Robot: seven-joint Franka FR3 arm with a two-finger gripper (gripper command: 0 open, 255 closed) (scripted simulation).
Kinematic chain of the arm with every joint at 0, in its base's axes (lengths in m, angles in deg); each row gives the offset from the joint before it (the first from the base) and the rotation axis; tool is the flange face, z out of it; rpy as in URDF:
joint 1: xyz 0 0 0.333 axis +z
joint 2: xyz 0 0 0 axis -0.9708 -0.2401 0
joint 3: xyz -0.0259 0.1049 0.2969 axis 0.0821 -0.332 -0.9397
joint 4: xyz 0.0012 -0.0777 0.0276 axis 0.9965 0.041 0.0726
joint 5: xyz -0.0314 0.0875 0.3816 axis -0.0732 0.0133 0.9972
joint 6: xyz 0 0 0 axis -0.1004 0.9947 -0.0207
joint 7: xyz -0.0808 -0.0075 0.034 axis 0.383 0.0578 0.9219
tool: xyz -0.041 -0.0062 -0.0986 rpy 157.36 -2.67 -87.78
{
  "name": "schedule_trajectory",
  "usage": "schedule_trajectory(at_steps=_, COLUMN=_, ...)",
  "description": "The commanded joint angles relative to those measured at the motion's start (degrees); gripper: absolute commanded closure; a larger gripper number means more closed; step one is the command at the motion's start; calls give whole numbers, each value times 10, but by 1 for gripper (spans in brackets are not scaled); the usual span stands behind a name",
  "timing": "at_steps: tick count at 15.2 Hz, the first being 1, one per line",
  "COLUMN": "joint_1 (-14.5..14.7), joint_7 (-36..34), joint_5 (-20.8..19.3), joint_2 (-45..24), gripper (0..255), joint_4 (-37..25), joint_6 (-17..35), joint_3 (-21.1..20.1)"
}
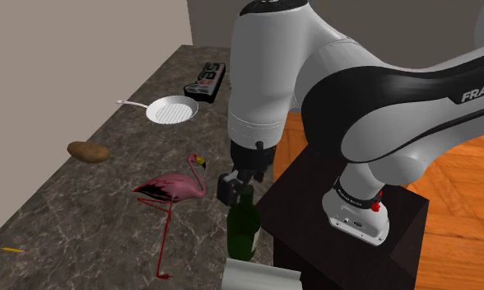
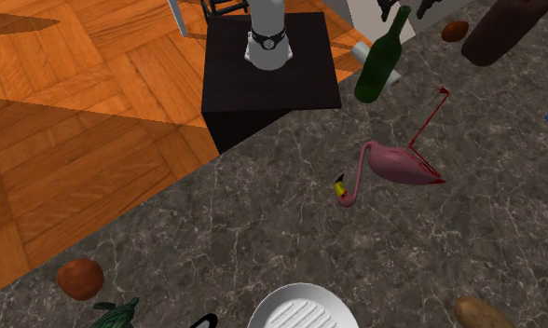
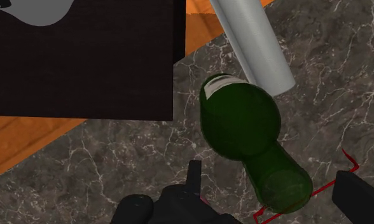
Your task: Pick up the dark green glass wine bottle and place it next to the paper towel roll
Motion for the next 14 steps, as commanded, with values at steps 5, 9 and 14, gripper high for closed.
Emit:
schedule_trajectory(at_steps=5, joint_1=-2, joint_7=-2, joint_5=-14, joint_2=16, gripper=0, joint_4=-45, joint_6=-61, joint_3=23)
schedule_trajectory(at_steps=9, joint_1=-2, joint_7=-3, joint_5=-18, joint_2=19, gripper=0, joint_4=-57, joint_6=-77, joint_3=28)
schedule_trajectory(at_steps=14, joint_1=-2, joint_7=-3, joint_5=-18, joint_2=18, gripper=0, joint_4=-57, joint_6=-77, joint_3=28)
